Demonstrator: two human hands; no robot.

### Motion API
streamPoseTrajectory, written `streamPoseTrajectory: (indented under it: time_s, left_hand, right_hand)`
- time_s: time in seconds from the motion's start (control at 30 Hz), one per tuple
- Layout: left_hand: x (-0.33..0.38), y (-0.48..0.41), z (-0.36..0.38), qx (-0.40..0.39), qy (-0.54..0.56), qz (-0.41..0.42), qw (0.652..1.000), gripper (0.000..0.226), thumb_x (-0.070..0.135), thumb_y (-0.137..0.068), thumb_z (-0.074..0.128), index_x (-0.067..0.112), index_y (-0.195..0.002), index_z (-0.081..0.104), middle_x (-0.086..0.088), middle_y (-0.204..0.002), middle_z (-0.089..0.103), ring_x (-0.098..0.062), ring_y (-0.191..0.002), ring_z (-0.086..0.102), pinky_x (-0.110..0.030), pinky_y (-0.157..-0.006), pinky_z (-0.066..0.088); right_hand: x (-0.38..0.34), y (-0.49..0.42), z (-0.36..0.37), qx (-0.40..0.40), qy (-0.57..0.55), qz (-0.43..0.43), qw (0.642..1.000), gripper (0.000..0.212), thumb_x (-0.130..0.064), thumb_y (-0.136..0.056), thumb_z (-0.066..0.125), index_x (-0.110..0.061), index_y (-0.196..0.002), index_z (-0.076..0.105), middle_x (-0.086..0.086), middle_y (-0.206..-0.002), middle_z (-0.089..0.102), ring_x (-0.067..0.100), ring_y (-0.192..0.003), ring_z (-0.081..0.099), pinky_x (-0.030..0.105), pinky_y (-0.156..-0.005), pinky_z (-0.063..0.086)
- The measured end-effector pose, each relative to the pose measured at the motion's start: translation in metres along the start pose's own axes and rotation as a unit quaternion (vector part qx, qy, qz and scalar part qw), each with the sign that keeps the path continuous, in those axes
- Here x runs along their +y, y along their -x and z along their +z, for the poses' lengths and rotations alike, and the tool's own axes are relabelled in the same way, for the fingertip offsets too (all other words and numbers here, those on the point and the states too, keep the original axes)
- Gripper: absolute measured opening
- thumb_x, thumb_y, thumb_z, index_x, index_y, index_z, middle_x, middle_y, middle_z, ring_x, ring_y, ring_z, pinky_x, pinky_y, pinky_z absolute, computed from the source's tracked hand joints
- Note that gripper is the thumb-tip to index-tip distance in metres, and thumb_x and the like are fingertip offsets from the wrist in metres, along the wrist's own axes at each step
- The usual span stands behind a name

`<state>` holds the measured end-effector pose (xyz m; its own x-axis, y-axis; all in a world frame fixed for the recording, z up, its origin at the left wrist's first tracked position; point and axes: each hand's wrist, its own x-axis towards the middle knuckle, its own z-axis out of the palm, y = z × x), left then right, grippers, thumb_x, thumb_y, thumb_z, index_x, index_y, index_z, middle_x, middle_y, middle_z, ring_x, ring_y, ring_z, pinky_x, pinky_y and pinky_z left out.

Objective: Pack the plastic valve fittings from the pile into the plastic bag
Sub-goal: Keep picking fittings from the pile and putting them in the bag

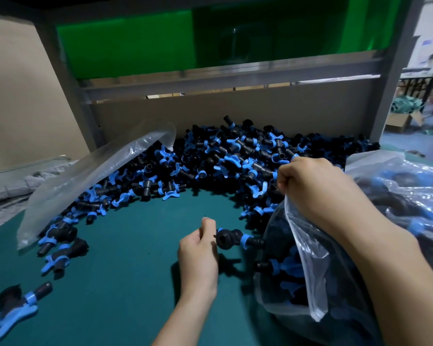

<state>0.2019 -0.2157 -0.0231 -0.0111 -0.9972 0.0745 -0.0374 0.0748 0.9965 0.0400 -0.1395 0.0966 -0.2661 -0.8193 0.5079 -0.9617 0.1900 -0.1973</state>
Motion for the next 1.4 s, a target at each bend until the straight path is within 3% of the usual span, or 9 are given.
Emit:
streamPoseTrajectory:
  time_s: [0.2,0.6,0.8,0.97,1.13,1.27,1.4]
  left_hand:
    - [0.000,0.005,0.004,0.012,-0.075,0.036,0.996,0.054,0.038,-0.094,0.049,0.018,-0.053,0.019,0.007,-0.053,0.014,-0.013,-0.051,0.013,-0.025,-0.039,0.011]
    - [-0.002,0.004,0.004,0.020,-0.075,0.051,0.996,0.054,0.041,-0.092,0.050,0.017,-0.056,0.018,0.002,-0.057,0.014,-0.015,-0.054,0.013,-0.026,-0.043,0.010]
    - [0.001,0.005,-0.001,0.072,-0.085,0.093,0.989,0.056,0.039,-0.092,0.051,0.018,-0.052,0.019,0.003,-0.056,0.012,-0.014,-0.055,0.013,-0.027,-0.044,0.014]
    - [0.000,0.006,0.002,0.071,-0.090,0.121,0.986,0.055,0.039,-0.093,0.052,0.016,-0.053,0.022,0.002,-0.054,0.013,-0.018,-0.056,0.016,-0.033,-0.049,0.017]
    - [0.000,0.005,0.001,0.075,-0.054,0.124,0.988,0.054,0.040,-0.095,0.050,0.014,-0.058,0.021,0.006,-0.053,0.013,-0.013,-0.053,0.014,-0.026,-0.045,0.013]
    - [0.003,0.007,0.000,0.025,0.042,0.089,0.995,0.055,0.047,-0.096,0.050,0.014,-0.055,0.033,0.001,-0.050,0.035,-0.013,-0.047,0.030,-0.023,-0.044,0.026]
    - [0.025,0.019,0.007,-0.125,0.145,0.072,0.979,0.037,0.046,-0.086,0.058,0.013,-0.072,0.063,0.002,-0.063,0.061,-0.011,-0.054,0.051,-0.019,-0.051,0.045]
  right_hand:
    - [0.001,-0.001,0.002,0.003,-0.002,0.005,1.000,0.031,-0.005,-0.077,0.041,-0.030,-0.060,0.048,-0.009,-0.080,0.053,0.021,-0.081,0.053,0.031,-0.061,0.031]
    - [0.001,-0.002,0.001,-0.002,-0.004,0.005,1.000,0.032,-0.004,-0.078,0.040,-0.029,-0.060,0.050,-0.010,-0.079,0.055,0.018,-0.076,0.052,0.028,-0.055,0.028]
    - [0.001,0.000,0.002,-0.004,-0.007,0.003,1.000,0.034,-0.002,-0.078,0.042,-0.028,-0.057,0.048,-0.009,-0.076,0.053,0.021,-0.077,0.052,0.034,-0.062,0.041]
    - [-0.002,0.000,0.000,-0.016,-0.009,0.007,1.000,0.035,-0.001,-0.077,0.041,-0.028,-0.056,0.048,-0.008,-0.077,0.054,0.023,-0.079,0.053,0.039,-0.068,0.048]
    - [-0.003,0.001,-0.001,-0.014,-0.015,0.012,1.000,0.035,-0.002,-0.078,0.041,-0.029,-0.057,0.048,-0.008,-0.079,0.056,0.023,-0.080,0.054,0.040,-0.069,0.049]
    - [-0.007,0.000,-0.002,0.005,-0.031,0.018,0.999,0.034,-0.002,-0.079,0.041,-0.027,-0.057,0.049,-0.009,-0.079,0.055,0.020,-0.080,0.055,0.039,-0.070,0.048]
    - [-0.009,-0.002,-0.007,0.052,-0.082,0.023,0.995,0.028,-0.002,-0.074,0.043,-0.023,-0.056,0.047,-0.007,-0.075,0.053,0.018,-0.075,0.051,0.033,-0.063,0.038]
